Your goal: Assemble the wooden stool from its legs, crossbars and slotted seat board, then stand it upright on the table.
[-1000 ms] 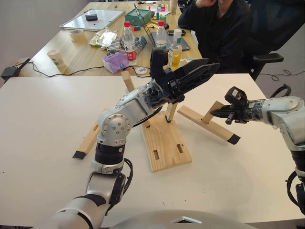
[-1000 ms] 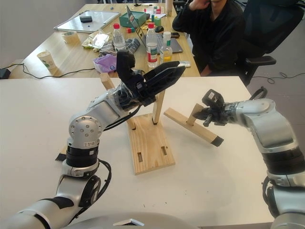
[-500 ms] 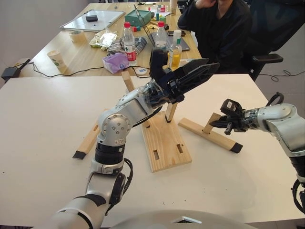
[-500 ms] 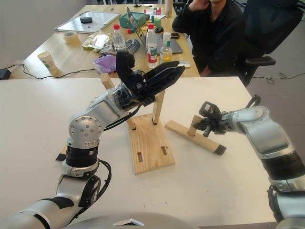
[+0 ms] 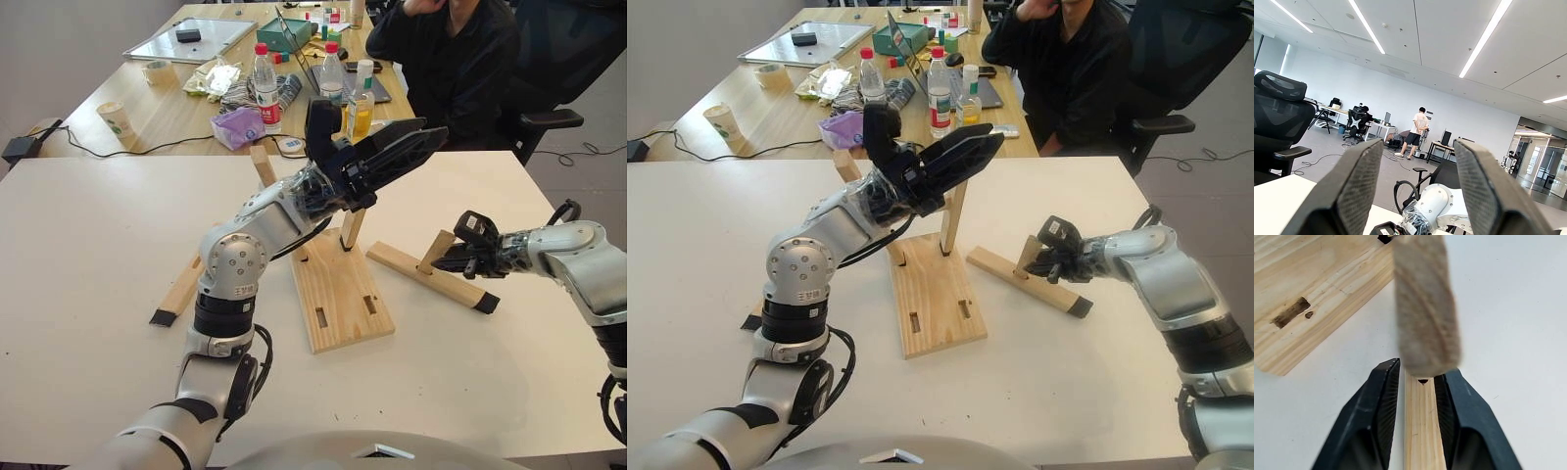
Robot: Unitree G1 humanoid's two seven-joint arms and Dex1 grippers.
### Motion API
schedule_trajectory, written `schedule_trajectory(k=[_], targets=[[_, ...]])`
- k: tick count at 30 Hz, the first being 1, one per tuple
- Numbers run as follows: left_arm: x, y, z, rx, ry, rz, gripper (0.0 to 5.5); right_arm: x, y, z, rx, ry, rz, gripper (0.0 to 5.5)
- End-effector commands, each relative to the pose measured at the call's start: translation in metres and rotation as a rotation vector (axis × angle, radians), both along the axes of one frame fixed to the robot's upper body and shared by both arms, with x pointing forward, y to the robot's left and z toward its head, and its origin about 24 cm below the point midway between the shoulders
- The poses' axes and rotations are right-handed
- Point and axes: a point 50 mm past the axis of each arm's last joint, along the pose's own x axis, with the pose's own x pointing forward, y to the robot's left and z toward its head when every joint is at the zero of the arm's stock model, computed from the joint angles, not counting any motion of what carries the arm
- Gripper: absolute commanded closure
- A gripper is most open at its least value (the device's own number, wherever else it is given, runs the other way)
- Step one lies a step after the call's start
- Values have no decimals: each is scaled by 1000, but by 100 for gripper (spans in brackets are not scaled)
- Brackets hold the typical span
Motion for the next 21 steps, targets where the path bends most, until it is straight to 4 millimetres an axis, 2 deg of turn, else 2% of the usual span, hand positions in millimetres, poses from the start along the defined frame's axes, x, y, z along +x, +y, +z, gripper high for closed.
schedule_trajectory(k=[1, 4, 8, 11, 18, 21], targets=[[-2, 1, -1, 15, -5, 12, 291, 1, 0, 7, 11, -27, -5, 336], [-2, 1, -1, 13, -4, 15, 291, -7, -8, 7, -20, -3, 6, 278], [-3, 2, -1, 12, -3, 19, 291, -19, -25, -2, -69, 54, -6, 278], [-2, 2, -2, 13, -1, 20, 291, -22, -31, -7, -75, 63, -17, 278], [-2, 2, -2, 19, 2, 5, 291, -10, -31, -31, -78, 41, -39, 278], [-2, 1, -1, 24, 3, -13, 291, -11, -31, -43, -87, 63, -39, 278]])
